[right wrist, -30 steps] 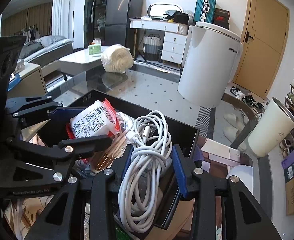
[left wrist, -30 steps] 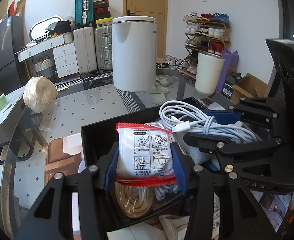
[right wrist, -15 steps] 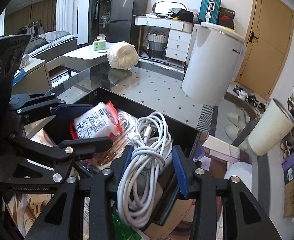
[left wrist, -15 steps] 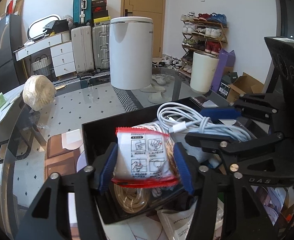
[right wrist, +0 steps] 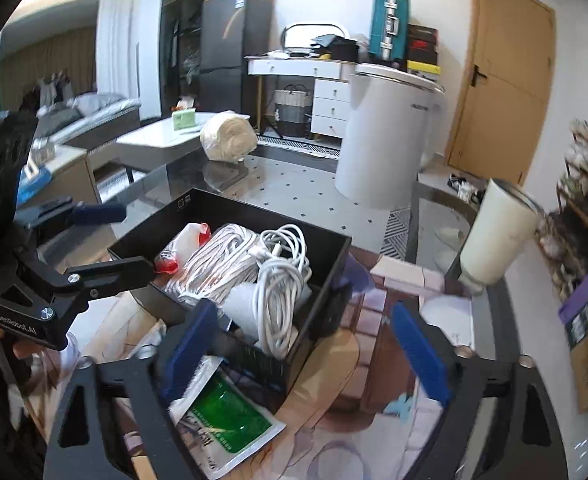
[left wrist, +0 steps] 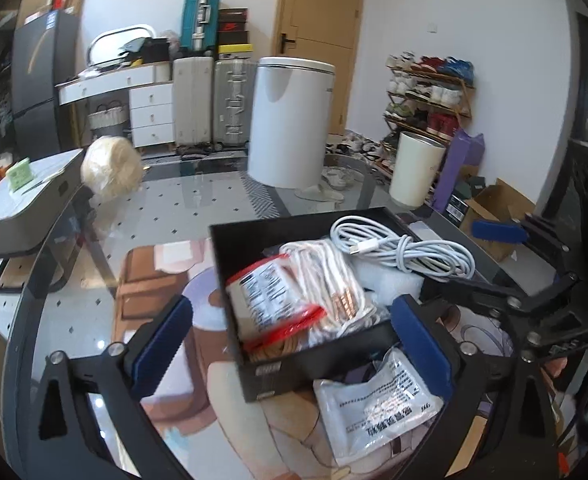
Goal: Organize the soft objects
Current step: 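Open both tools in the box and withdraw them toward the sachets, then grasp the white printed sachet with the left tool while the right tool grasps the green sachet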
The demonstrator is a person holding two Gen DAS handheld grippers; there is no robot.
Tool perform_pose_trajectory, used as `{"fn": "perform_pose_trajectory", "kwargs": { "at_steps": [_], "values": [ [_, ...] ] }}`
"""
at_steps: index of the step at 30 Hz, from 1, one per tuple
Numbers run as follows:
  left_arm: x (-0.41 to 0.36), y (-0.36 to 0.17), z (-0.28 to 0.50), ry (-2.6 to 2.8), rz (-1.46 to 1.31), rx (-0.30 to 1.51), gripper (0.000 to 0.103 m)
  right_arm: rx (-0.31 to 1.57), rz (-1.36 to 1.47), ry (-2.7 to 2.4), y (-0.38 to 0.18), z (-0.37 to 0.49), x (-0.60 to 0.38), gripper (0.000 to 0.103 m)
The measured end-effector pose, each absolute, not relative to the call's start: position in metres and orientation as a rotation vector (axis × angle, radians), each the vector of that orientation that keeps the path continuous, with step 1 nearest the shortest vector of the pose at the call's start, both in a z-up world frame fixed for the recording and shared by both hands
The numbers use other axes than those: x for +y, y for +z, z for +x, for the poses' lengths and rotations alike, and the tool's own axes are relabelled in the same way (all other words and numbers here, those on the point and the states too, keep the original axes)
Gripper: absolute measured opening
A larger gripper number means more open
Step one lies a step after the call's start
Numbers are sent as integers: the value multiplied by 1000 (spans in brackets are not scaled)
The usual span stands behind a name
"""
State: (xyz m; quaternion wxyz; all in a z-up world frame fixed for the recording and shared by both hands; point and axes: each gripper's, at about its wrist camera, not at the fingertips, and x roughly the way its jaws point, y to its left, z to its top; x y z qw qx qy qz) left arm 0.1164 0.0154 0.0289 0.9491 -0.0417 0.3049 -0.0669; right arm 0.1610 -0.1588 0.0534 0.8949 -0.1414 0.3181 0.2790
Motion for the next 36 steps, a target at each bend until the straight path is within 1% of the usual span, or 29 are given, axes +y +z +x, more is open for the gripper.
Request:
{"fn": "perform_pose_trajectory", "kwargs": {
  "at_steps": [2, 8, 17, 24, 36],
  "values": [
    [18, 28, 110, -112, -101, 614, 103, 666, -255, 590, 53, 157, -163, 102],
    [21, 23, 92, -94, -140, 612, 103, 686, -181, 599, 47, 141, -173, 102],
    [2, 9, 78, -107, -91, 663, 103, 739, -230, 573, 29, 127, -183, 102],
    [-15, -1, 83, -142, -52, 726, 103, 773, -221, 559, 19, 130, -189, 102],
    [-32, -13, 107, -164, -103, 817, 103, 783, -235, 532, 17, 132, -193, 102]
  ]
}}
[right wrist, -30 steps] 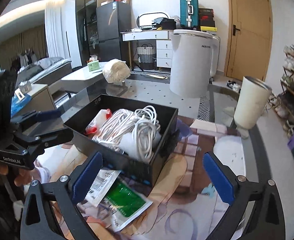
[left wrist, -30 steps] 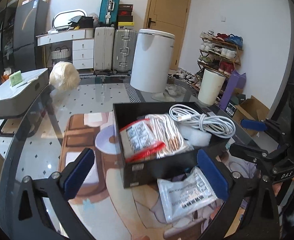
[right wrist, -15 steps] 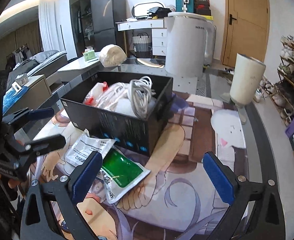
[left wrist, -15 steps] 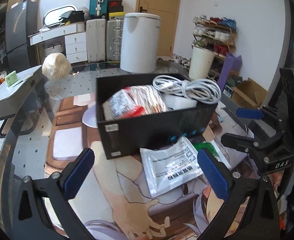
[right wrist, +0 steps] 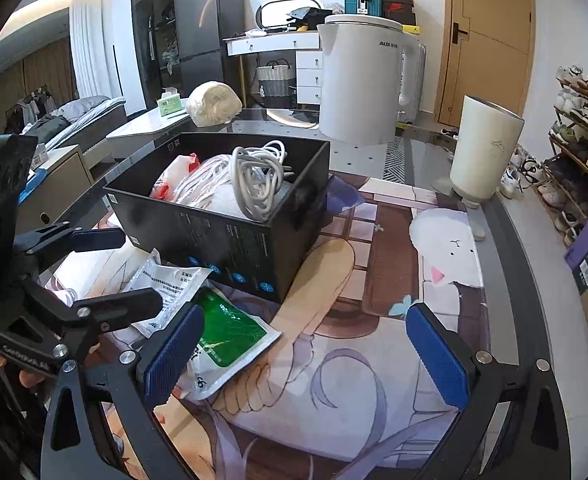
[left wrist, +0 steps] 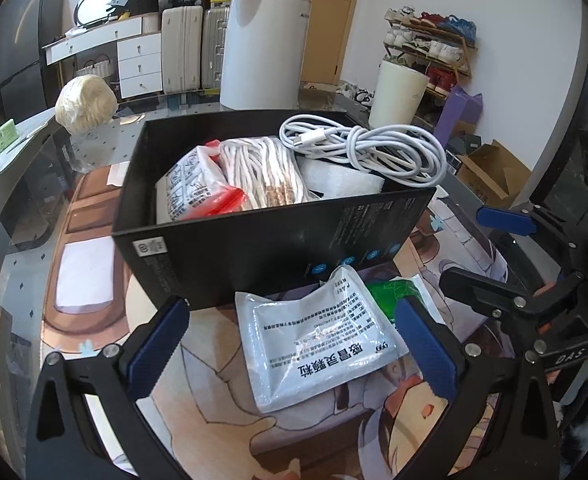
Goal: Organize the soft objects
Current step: 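Grasp the white printed sachet with the left tool while the right tool grasps the green sachet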
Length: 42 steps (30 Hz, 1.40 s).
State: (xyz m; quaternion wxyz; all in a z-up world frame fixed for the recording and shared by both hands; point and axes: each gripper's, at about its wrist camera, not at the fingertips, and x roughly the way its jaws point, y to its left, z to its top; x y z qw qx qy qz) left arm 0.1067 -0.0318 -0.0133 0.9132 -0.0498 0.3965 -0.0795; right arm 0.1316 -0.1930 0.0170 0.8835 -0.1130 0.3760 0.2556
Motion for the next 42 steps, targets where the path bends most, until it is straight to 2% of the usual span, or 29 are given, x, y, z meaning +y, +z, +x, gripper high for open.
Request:
{"fn": "perform_pose_trajectory", "kwargs": {
  "at_steps": [9, 18, 42],
  "values": [
    [-45, -21, 118, -148, -24, 881, 103, 795, -237, 510, 14, 136, -199, 102],
    [-21, -25, 112, -63, -18, 908, 103, 811, -239, 553, 10, 135, -192, 102],
    [-1, -30, 103, -86, -55, 934, 103, 900, -427, 719, -21, 130, -135, 102]
  ]
}}
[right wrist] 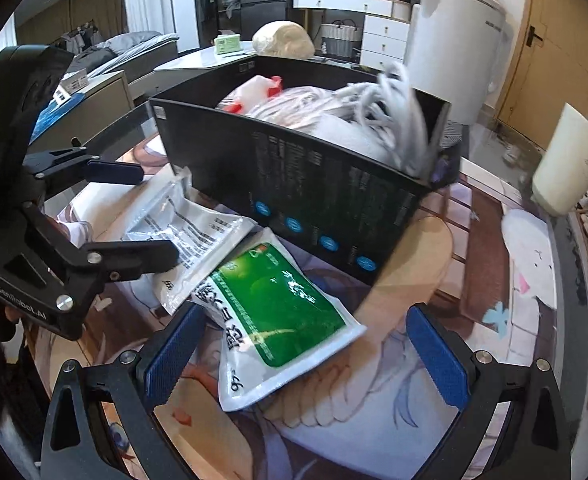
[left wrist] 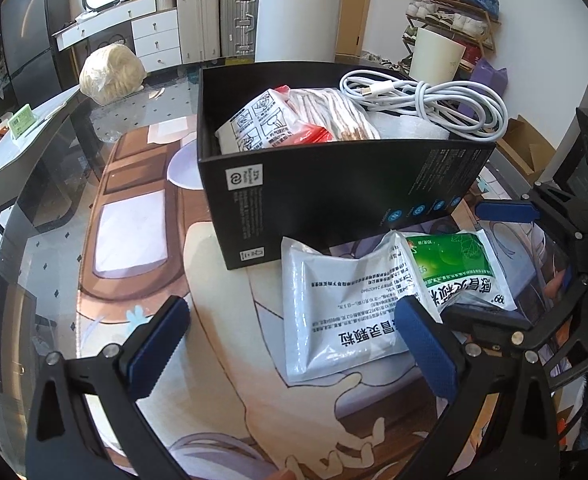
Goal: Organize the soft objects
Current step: 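Grasp the white printed sachet with the left tool while the right tool grasps the green sachet, then lower the white sachet into the box with the left tool while the right tool lowers the green sachet in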
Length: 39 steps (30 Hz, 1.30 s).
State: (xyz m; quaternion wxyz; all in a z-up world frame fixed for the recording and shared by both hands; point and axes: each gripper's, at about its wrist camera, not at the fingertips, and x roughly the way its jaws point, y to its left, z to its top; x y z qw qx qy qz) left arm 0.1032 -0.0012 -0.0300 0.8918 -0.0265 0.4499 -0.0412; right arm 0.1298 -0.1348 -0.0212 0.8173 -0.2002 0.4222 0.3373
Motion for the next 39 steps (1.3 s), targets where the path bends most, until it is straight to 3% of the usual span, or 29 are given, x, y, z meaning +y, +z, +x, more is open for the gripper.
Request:
{"fn": "perform_pose_trajectory", "kwargs": {
  "at_steps": [7, 19, 23, 39],
  "values": [
    [-2, -30, 103, -91, -52, 933, 103, 901, -454, 759, -22, 127, -120, 101],
    [-1, -30, 102, -104, -69, 933, 103, 899, -433, 846, -17, 120, -124, 61],
    [-2, -30, 101, -118, -69, 933, 103, 895, -430, 833, -18, 114, -133, 54],
    [-23, -28, 106, -144, -42, 949, 103, 887, -370, 680, -18, 101, -164, 50]
  ]
}}
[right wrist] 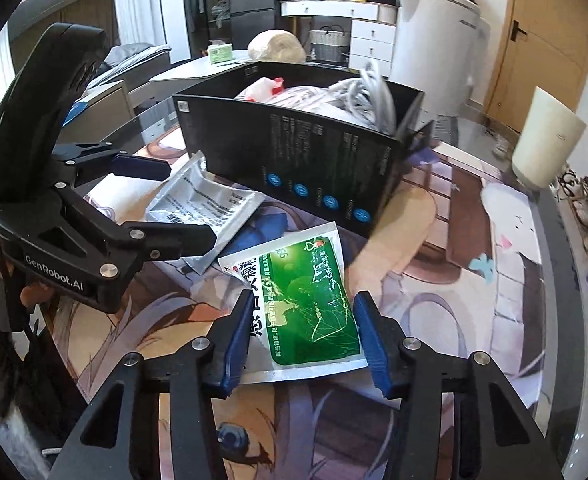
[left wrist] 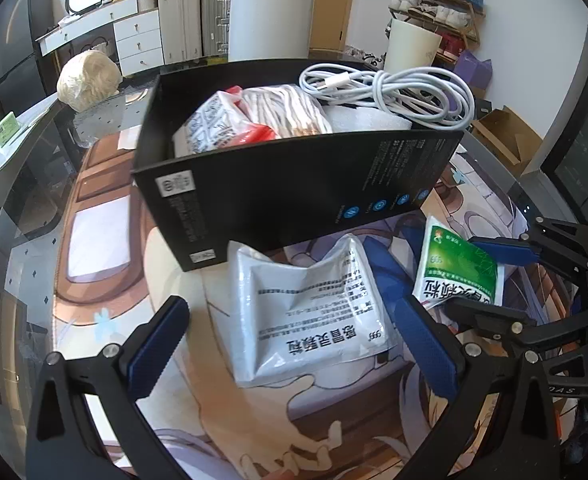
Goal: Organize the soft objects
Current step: 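Lower the white sachet into the box with the left tool while the right tool lowers the green sachet in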
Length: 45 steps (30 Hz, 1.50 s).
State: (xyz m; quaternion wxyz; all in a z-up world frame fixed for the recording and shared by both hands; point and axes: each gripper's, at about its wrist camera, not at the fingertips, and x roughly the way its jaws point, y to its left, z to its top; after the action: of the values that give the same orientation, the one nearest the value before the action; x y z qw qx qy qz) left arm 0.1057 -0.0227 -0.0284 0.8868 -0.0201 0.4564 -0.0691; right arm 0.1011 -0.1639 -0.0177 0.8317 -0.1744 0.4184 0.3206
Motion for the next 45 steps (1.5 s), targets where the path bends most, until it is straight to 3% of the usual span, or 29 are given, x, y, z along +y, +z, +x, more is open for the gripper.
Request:
{"fn": "perform_pose_trajectory", "kwargs": {
  "at_steps": [15, 20, 28, 45],
  "values": [
    [-39, -34, 119, -84, 35, 971, 101, 889, -346, 650, -18, 103, -176, 50],
    [-41, -31, 115, -113, 46, 928, 70, 888, -345, 649, -19, 103, -176, 50],
    [-44, -27, 101, -160, 73, 884, 56, 869, -340, 660, -17, 101, -174, 50],
    [-14, 3, 65, -155, -11, 757, 55, 686, -284, 707, 27, 86, -171, 50]
  ]
}}
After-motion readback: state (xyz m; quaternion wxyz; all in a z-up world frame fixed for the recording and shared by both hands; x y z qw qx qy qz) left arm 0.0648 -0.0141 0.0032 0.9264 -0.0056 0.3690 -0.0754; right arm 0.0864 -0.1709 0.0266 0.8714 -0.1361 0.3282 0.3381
